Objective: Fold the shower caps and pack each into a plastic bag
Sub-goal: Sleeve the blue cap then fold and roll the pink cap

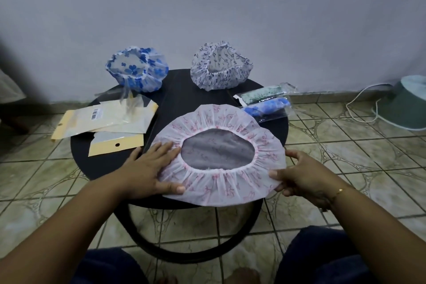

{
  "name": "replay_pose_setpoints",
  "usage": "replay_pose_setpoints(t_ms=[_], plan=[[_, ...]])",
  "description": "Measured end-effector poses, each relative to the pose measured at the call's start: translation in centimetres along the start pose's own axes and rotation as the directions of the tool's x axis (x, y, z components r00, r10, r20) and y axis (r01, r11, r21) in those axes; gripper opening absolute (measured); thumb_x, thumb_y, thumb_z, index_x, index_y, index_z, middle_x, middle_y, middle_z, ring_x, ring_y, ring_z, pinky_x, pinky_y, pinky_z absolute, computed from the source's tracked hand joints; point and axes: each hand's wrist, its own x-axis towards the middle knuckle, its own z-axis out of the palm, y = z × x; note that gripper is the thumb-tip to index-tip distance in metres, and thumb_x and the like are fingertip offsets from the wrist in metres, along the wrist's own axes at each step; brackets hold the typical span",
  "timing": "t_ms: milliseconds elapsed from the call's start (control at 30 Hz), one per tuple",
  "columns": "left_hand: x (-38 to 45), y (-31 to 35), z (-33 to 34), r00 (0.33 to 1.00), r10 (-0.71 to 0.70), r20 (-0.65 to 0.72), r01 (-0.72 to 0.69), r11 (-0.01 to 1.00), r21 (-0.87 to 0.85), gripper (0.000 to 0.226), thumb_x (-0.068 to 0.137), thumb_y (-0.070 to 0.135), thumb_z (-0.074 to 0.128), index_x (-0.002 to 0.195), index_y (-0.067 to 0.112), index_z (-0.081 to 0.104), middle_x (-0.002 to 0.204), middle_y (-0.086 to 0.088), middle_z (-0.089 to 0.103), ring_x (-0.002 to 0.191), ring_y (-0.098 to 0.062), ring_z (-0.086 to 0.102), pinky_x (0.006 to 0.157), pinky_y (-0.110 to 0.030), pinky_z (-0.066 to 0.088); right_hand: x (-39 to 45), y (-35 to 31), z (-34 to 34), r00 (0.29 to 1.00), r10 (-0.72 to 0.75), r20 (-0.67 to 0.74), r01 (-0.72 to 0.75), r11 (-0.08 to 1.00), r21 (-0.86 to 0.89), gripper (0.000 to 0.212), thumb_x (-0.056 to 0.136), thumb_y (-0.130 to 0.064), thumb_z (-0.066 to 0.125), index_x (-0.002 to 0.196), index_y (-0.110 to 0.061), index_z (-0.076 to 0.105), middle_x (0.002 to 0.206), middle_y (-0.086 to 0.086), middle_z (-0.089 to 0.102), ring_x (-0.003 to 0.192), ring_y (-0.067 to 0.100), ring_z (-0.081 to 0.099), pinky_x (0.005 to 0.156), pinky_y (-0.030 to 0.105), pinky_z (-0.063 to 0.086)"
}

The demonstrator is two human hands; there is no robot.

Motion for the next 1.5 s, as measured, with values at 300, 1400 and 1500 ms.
replay_pose_setpoints(t_ms=[300, 1400, 1500], plan=[[-0.9, -1.0, 0.6, 0.979, 0.053, -0.199, -0.103, 0.963, -0.250, 0.096, 0.052, 0.095, 0.024, 0.137, 0.053, 0.011, 0.148, 0.027, -0.004, 0.140, 0.004, -0.007, 0.115, -0.032, -0.006, 0.2, -0.2, -1.0, 0.963, -0.267, -0.041, 0.232, 0.895, -0.382, 0.049, 0.088, -0.025, 0.061, 0.131, -0.020, 0.037, 0.095, 0.014, 0.064, 0.079, 0.020, 0.062, 0.063, 0.032, 0.048], [-3.1, -3.2, 0.0, 0.842, 0.091, -0.532, -0.194, 0.971, -0.141, 0.036, 0.082, 0.071, 0.041, 0.076, 0.043, 0.063, 0.074, 0.024, 0.060, 0.075, 0.004, 0.056, 0.065, -0.010, 0.039, 3.4, -2.1, -1.7, 0.807, -0.574, 0.139, 0.569, 0.690, -0.448, 0.020, 0.084, -0.033, 0.054, 0.075, -0.028, 0.071, 0.075, -0.022, 0.070, 0.068, -0.011, 0.059, 0.064, 0.003, 0.041], [-3.0, -2.4, 0.2, 0.831, -0.084, -0.549, -0.170, 0.903, -0.395, 0.028, 0.087, 0.053, 0.053, 0.070, 0.033, 0.064, 0.078, 0.017, 0.062, 0.076, -0.002, 0.057, 0.060, -0.010, 0.039, 4.5, -1.9, -1.4, 0.818, -0.571, 0.074, 0.540, 0.718, -0.439, 0.041, 0.083, -0.041, 0.054, 0.075, -0.004, 0.070, 0.076, 0.011, 0.070, 0.068, 0.012, 0.059, 0.062, 0.020, 0.044]])
